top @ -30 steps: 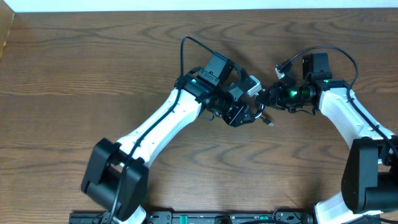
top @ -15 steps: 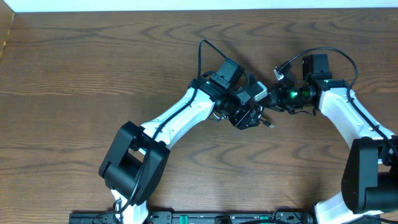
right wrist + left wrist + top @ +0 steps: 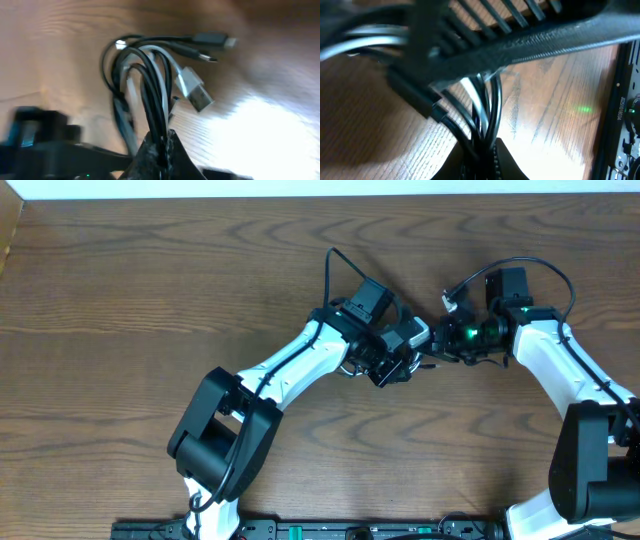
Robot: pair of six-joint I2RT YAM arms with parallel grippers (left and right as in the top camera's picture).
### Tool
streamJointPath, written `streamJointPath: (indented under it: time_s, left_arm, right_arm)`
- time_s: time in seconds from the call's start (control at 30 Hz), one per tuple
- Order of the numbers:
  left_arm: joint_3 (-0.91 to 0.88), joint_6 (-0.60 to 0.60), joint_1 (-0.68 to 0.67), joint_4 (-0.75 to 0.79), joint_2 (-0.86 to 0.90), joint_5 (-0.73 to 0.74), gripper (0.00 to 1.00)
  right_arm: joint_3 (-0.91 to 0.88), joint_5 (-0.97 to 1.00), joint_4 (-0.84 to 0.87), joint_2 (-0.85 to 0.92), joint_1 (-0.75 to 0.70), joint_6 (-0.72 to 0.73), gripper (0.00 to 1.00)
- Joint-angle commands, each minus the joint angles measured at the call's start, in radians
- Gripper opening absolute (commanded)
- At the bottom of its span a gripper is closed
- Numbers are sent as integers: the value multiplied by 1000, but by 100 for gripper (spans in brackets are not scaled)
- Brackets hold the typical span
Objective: Untangle cables
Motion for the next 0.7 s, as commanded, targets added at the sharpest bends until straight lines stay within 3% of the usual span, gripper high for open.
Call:
streamJointPath:
  time_s: [0.0, 0.23, 0.67]
  left_arm:
    - [-1, -62, 58, 7, 11, -26, 8]
    - [-1, -203, 113, 34, 11, -26, 7]
    - [0, -224, 116, 59, 11, -27, 7]
  right_arm:
    - [9, 279, -66, -18, -1, 101, 1]
    - [3, 405, -102, -17, 0, 169, 1]
    - [-10, 405, -125, -16, -1, 172, 1]
